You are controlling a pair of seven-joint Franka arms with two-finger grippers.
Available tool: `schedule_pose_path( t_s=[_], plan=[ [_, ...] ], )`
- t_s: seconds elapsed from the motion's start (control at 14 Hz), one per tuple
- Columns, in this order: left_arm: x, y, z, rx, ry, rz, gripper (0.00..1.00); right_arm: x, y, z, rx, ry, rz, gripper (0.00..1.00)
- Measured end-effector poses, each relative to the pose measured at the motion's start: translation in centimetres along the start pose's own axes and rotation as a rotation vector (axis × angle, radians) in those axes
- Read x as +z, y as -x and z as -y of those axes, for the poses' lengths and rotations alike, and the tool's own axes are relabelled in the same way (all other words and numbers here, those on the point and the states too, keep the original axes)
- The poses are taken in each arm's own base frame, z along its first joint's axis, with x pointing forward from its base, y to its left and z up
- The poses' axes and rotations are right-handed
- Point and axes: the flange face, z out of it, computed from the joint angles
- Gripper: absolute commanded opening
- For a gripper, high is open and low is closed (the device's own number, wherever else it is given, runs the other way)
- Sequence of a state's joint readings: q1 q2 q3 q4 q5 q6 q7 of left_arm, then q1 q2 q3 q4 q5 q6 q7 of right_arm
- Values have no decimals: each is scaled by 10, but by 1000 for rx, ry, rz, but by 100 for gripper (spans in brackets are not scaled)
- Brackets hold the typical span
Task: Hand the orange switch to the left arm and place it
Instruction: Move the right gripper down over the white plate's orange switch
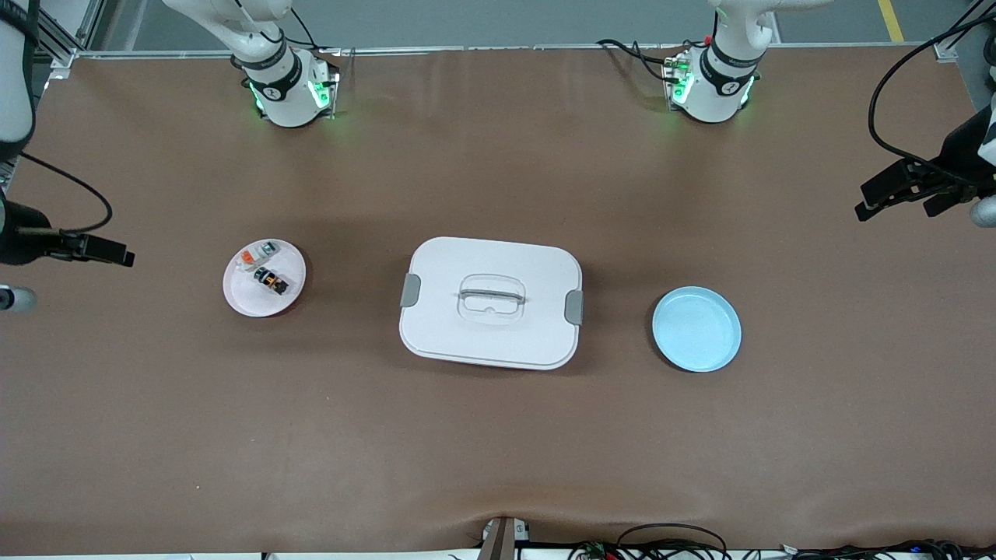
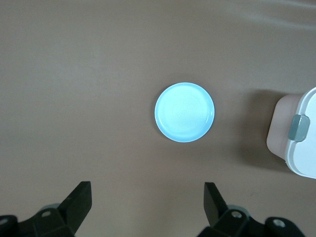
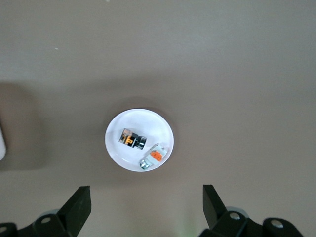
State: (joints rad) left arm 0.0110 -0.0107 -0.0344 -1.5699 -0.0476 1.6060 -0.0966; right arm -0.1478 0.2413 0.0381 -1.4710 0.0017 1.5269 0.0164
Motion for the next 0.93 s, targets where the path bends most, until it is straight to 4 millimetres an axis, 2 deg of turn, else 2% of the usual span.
schedule_pose_path(
  t_s=[0.14,0.36,0.64,0.78,0.93],
  plan=[
    [0,0,0,0,0,0,100,13,-4,-5,24,1,18,100],
    [0,0,0,0,0,0,100,46,-14,-9,194,-48,-5,100],
    [0,0,0,0,0,0,100,82,-15,18,391,-50,18,100],
    [0,0,0,0,0,1,100,115,-14,23,429,-51,4,100],
    [0,0,0,0,0,1,100,161,-8,23,466,-58,-38,100]
  ],
)
